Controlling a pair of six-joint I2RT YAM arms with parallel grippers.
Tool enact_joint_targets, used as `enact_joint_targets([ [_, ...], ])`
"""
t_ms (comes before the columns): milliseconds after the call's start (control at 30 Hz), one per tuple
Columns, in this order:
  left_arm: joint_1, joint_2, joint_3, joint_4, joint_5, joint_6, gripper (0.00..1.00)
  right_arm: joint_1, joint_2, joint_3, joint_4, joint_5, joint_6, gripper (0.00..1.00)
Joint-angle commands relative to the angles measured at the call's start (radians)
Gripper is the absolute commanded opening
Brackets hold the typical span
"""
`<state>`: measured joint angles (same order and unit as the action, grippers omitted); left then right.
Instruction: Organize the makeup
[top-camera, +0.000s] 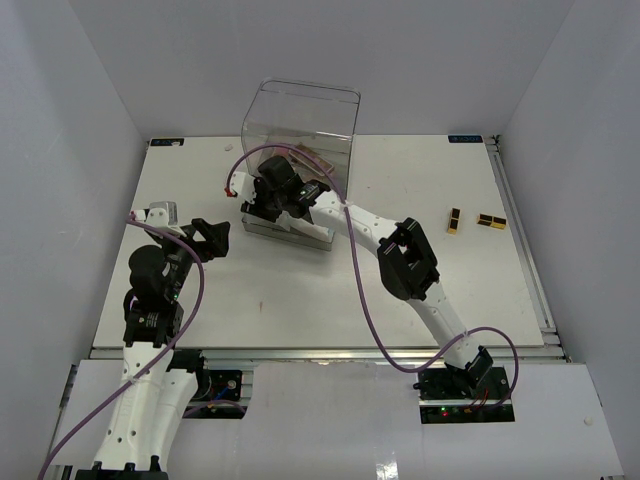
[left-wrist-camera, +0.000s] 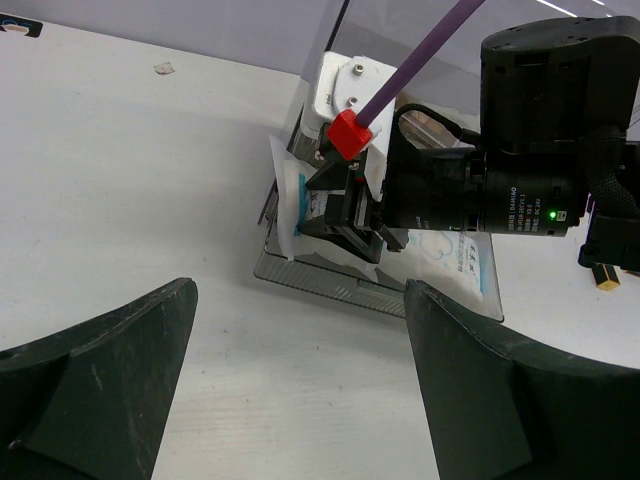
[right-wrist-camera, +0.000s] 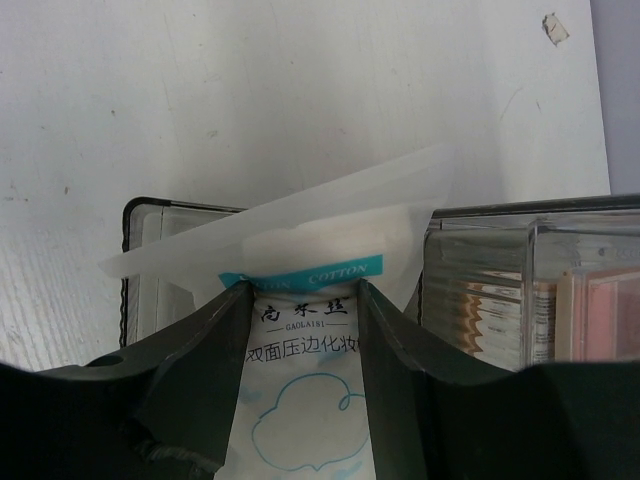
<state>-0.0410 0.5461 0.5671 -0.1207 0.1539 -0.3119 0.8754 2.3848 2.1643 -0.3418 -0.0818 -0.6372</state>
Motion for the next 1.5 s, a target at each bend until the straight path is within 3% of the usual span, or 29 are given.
enact_joint_targets([
  [0,0.004,-0.002,0.009,0.001,0.012,0.010,0.95,-0.045,0.035,0.001,-0.171,0.076,-0.005,0.52],
  [400,0.004,0.000,0.008,0.001,0.012,0.010,0.95,-0.056,-0.020,-0.039,-0.237,0.065,-0.003,0.51],
  [667,0.004,-0.002,0.007,0.001,0.009,0.010,0.95,-0.057,-0.140,-0.104,-0.167,-0.111,-0.035,0.57],
  [833,0.004,-0.003,0.008,0.001,0.010,0.010,0.95,-0.056,-0.187,-0.051,-0.151,-0.162,-0.046,0.58],
  [1167,0.004,-0.005,0.008,0.001,0.007,0.010,0.95,-0.044,-0.133,-0.011,-0.076,-0.147,-0.061,0.58],
  [1467,0.004,-0.002,0.009,0.001,0.009,0.010,0.95,-0.032,-0.074,-0.013,0.040,-0.042,-0.085,0.59],
])
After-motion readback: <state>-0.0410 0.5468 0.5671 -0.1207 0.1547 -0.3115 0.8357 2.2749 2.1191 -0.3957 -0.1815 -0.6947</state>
